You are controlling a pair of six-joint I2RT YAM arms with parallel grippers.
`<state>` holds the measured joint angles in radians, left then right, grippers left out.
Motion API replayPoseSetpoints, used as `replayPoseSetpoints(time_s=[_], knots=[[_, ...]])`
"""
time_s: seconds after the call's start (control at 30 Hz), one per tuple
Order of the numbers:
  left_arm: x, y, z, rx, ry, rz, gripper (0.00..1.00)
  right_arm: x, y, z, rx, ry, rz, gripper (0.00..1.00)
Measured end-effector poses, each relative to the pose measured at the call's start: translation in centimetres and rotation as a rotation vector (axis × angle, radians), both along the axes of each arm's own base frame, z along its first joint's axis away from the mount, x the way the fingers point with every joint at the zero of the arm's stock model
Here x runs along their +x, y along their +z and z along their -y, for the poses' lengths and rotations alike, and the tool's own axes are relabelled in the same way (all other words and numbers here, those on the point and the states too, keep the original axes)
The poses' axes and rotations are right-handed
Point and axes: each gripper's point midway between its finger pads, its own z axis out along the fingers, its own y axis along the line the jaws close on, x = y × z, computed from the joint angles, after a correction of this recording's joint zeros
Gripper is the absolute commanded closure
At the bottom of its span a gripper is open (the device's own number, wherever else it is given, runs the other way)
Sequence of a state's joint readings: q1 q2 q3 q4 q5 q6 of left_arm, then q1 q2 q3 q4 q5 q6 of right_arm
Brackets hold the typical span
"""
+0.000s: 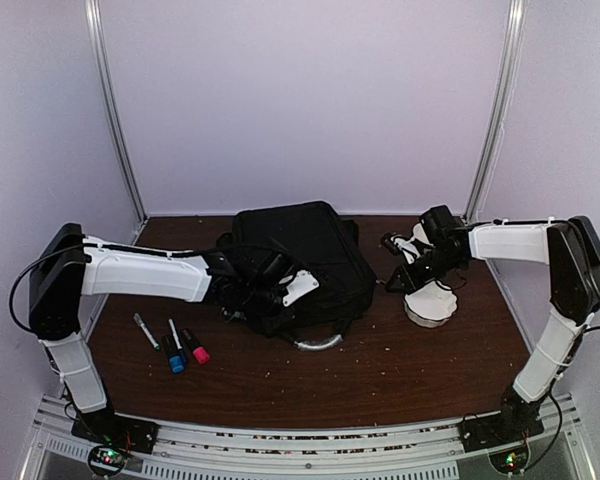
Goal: Pack the student bag
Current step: Zip the student bag into the largest pocket of the bag.
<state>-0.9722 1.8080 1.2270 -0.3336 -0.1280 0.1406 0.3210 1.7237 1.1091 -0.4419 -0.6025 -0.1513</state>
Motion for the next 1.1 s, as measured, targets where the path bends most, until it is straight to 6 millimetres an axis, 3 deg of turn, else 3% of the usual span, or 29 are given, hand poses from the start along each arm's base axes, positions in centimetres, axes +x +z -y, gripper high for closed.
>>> replayPoseSetpoints(time_s=[0.03, 0.1, 0.2, 0.33, 0.47, 0.67, 0.87, 1.1], knots=[[-0.1, -0.3, -0.7, 0.007, 0.014, -0.010, 0.41, -0.1, 0.0, -0.1, 0.002, 0.004, -0.003, 1.00], [0.1, -0.7, -2.5, 0.017, 0.057, -0.029, 0.31, -0.3, 0.0, -0.4, 0.008, 0.016, -0.006, 1.00], [0.7, -0.2, -4.0, 0.004, 0.103, -0.031, 0.26, -0.9, 0.1, -1.1, 0.015, 0.042, -0.009, 1.00], [0.6, 1.3, -3.7, -0.021, 0.102, 0.005, 0.23, -1.3, 0.2, -1.8, 0.024, 0.065, -0.011, 1.00], [0.0, 3.3, -0.8, -0.084, 0.044, 0.051, 0.30, -1.4, 0.3, -2.0, 0.036, 0.072, -0.014, 1.00], [1.3, 7.1, 6.1, -0.247, -0.026, 0.128, 0.30, -1.4, 0.4, -2.1, 0.043, 0.075, -0.012, 1.00], [3.2, 5.5, 10.9, -0.262, -0.087, 0.138, 0.28, -1.3, 0.4, -2.1, 0.045, 0.075, -0.008, 1.00], [3.9, 3.2, 13.6, -0.231, -0.134, 0.119, 0.28, -1.4, 0.6, -2.3, 0.058, 0.078, -0.012, 1.00]])
